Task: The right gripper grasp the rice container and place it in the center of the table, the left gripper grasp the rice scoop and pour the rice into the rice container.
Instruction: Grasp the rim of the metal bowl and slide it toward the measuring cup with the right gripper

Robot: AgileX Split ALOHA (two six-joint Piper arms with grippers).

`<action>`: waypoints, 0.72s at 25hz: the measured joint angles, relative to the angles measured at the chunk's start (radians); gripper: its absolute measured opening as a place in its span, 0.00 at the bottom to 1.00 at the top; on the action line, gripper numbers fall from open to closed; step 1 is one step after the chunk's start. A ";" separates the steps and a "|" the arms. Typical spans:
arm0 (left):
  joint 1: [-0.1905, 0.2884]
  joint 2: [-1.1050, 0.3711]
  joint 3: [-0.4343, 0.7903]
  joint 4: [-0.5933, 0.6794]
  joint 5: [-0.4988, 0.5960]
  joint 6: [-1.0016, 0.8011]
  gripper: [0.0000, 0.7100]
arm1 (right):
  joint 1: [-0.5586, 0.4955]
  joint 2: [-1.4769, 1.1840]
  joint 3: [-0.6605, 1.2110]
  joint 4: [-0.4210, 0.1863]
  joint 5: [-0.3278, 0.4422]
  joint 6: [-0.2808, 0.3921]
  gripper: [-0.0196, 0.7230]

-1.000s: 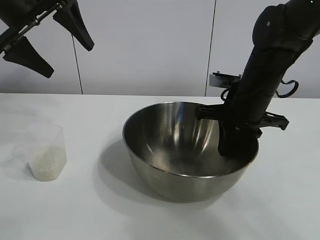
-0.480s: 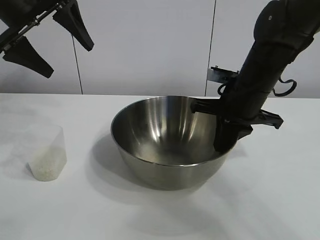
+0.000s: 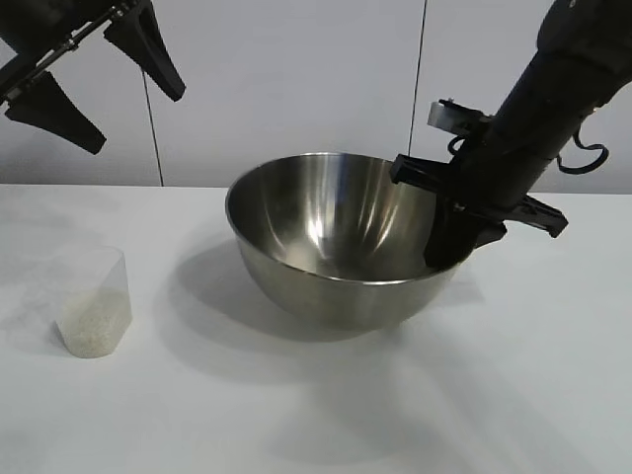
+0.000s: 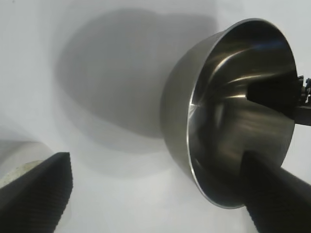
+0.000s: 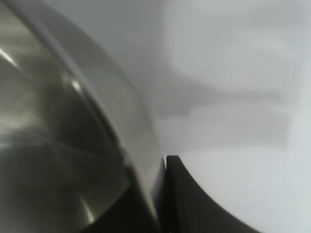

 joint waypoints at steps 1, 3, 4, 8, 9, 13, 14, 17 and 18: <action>0.000 0.000 0.000 0.000 0.000 0.000 0.94 | -0.023 -0.005 0.000 -0.005 0.005 0.000 0.04; 0.000 0.000 0.000 0.000 0.000 0.000 0.94 | -0.061 -0.008 0.000 -0.022 0.011 -0.004 0.04; 0.000 0.000 0.000 0.000 0.000 0.000 0.94 | -0.075 -0.009 0.000 -0.031 0.015 -0.004 0.04; 0.000 0.000 0.000 0.000 0.000 0.000 0.94 | -0.081 -0.009 0.000 -0.057 0.041 -0.014 0.04; 0.000 0.000 0.000 0.000 0.000 0.000 0.94 | -0.070 -0.009 0.000 -0.061 0.045 -0.019 0.04; 0.000 0.000 0.000 0.000 0.000 0.000 0.94 | 0.017 -0.009 0.000 -0.061 0.048 -0.021 0.04; 0.000 0.000 0.000 0.000 0.000 0.000 0.94 | 0.040 -0.009 0.000 -0.060 0.043 -0.021 0.04; 0.000 0.000 0.000 0.000 0.000 0.000 0.94 | 0.121 -0.009 0.000 -0.058 0.020 -0.015 0.04; 0.000 0.000 0.000 0.000 0.000 0.000 0.94 | 0.146 -0.006 0.000 -0.056 0.009 -0.011 0.04</action>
